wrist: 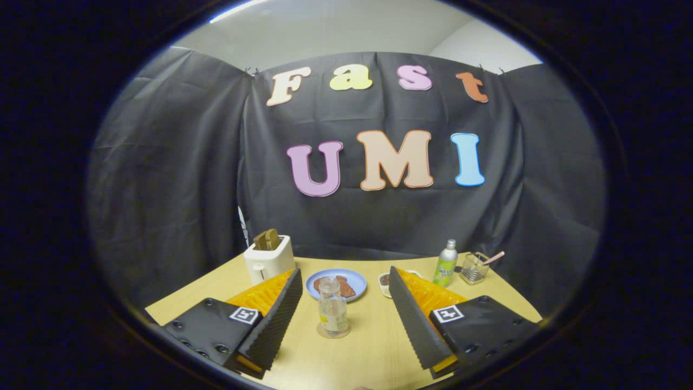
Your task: Take the bottle from table, then pour the juice into the cup, finally place the bottle on the coaster
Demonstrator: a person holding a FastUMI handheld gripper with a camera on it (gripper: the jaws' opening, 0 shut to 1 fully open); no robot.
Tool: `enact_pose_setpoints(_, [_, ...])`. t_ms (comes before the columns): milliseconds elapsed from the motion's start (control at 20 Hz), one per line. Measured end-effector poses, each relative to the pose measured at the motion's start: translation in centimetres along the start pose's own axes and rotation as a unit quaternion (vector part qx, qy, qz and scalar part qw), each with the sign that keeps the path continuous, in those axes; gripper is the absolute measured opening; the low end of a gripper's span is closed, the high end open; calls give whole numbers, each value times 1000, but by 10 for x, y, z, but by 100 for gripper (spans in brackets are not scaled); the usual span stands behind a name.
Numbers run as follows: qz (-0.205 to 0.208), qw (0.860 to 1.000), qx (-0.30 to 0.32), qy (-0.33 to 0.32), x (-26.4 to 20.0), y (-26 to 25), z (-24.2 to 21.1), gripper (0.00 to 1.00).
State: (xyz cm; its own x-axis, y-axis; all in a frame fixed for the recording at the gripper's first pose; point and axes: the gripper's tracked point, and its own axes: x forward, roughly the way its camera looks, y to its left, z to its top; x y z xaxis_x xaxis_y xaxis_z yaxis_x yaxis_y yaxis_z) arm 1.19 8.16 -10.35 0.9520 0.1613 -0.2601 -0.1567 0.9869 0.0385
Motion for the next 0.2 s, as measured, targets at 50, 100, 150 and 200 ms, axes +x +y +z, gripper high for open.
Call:
enact_pose_setpoints(50, [-8, 1000, -1, -5, -7, -6, 4, 100])
enact_pose_setpoints(100, [-12, 1000, 0, -10, -11, -9, 7, 100])
enact_pose_setpoints(150, [-17, 1000, 3, -11, -15, -13, 9, 100])
enact_pose_setpoints(200, [-20, 1000, 7, -12, -17, -15, 9, 100])
